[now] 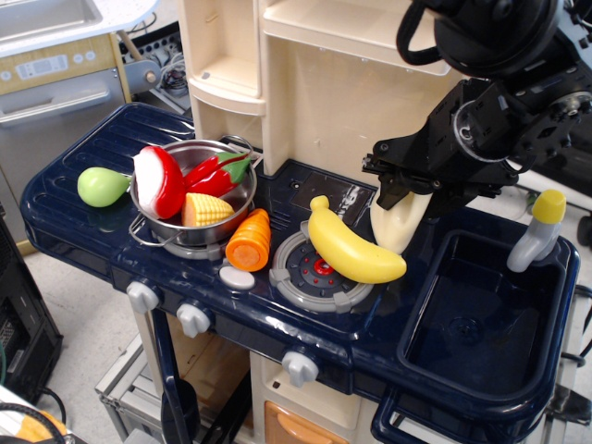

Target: Put detergent in sink

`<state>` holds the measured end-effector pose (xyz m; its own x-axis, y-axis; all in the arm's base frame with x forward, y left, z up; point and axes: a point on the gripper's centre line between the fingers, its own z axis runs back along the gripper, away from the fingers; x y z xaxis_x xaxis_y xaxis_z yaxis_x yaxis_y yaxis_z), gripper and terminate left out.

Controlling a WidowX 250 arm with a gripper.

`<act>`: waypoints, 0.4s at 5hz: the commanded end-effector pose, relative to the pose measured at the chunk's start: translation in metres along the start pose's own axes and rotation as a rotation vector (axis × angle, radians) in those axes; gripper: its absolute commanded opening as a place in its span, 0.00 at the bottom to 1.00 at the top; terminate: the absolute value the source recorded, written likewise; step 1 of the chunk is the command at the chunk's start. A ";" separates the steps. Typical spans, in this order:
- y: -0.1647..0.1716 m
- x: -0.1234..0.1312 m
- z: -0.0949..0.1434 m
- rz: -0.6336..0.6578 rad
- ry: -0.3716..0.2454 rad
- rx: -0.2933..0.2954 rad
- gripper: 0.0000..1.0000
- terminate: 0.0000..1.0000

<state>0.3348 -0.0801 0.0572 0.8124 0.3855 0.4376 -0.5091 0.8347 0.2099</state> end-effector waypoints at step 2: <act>-0.034 -0.002 0.069 0.097 -0.009 -0.120 0.00 0.00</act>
<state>0.3230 -0.1391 0.0799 0.7829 0.4464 0.4333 -0.5419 0.8315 0.1225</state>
